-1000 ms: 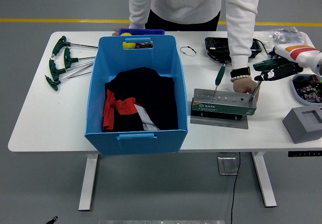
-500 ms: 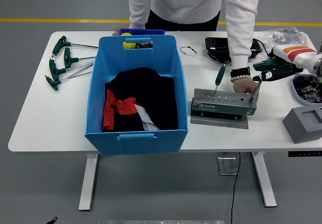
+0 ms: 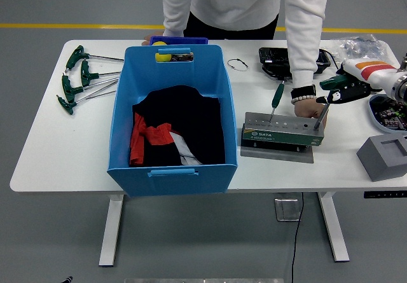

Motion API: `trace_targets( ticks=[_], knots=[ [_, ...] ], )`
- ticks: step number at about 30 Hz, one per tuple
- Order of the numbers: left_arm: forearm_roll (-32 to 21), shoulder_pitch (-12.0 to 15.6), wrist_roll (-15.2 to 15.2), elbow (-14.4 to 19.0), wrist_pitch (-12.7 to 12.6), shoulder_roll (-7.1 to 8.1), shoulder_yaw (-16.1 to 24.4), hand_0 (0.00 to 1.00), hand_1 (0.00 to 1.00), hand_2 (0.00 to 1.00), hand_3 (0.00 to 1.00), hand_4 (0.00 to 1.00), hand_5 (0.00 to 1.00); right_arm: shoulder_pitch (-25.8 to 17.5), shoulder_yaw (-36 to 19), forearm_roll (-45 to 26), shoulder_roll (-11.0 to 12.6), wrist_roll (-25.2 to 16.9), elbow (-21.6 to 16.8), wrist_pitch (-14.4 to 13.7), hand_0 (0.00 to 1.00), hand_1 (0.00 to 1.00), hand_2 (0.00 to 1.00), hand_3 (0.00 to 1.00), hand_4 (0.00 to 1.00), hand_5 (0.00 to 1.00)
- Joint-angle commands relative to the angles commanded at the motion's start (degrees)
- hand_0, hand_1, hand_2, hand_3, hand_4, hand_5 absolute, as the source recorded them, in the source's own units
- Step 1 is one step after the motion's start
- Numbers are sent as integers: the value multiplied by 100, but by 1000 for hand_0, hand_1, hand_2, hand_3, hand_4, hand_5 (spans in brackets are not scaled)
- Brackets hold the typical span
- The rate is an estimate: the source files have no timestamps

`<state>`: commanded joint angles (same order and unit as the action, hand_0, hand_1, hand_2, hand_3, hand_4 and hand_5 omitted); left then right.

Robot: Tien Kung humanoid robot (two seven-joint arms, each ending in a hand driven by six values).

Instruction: Lift tool from toolbox,place it in box,lift tool from toolbox,place it in box

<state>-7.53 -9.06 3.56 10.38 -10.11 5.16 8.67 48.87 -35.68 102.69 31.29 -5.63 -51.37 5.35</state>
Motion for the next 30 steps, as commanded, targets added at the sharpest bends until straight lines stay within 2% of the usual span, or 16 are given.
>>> trace_targets(
  ticks=[5, 6, 11, 12, 17, 18, 29, 30],
  knots=[
    [51, 2, -10, -1, 1, 3, 27, 911, 940, 932, 657, 769, 553, 2, 10, 9, -5, 1, 30, -59, 147, 105, 139, 125, 998, 786],
    [53, 0, -9, -1, 3, 4, 25, 911, 940, 932, 657, 768, 553, 5, 9, 15, -3, -4, 32, -89, 120, 78, 113, 89, 998, 776],
    [45, -10, -5, -3, 7, 5, 10, 911, 940, 932, 657, 768, 553, 13, -19, 37, 5, -76, 37, -302, 120, 78, 113, 89, 998, 776],
    [43, -12, -4, -3, 8, 5, 7, 911, 940, 932, 657, 768, 553, 12, -23, 37, 7, -88, 37, -328, 93, 47, 75, 32, 998, 752],
    [26, -26, 4, -4, 13, 9, -8, 911, 940, 932, 657, 768, 553, 3, -63, 64, 26, -162, 29, -477, 93, 47, 75, 32, 998, 752],
    [27, -29, 4, -5, 13, 9, -7, 911, 940, 931, 656, 768, 553, 3, -70, 74, 29, -168, 28, -490, 79, 19, 41, 2, 998, 732],
    [18, -48, 9, -3, 19, 16, -14, 911, 939, 931, 656, 768, 553, -16, -177, 94, 77, -317, -5, -790, 66, 2, 23, 2, 998, 713],
    [28, -49, 6, -5, 18, 16, -6, 911, 940, 932, 656, 768, 553, -16, -182, 96, 81, -329, -12, -809, 49, 2, 4, 2, 998, 676]
  ],
)
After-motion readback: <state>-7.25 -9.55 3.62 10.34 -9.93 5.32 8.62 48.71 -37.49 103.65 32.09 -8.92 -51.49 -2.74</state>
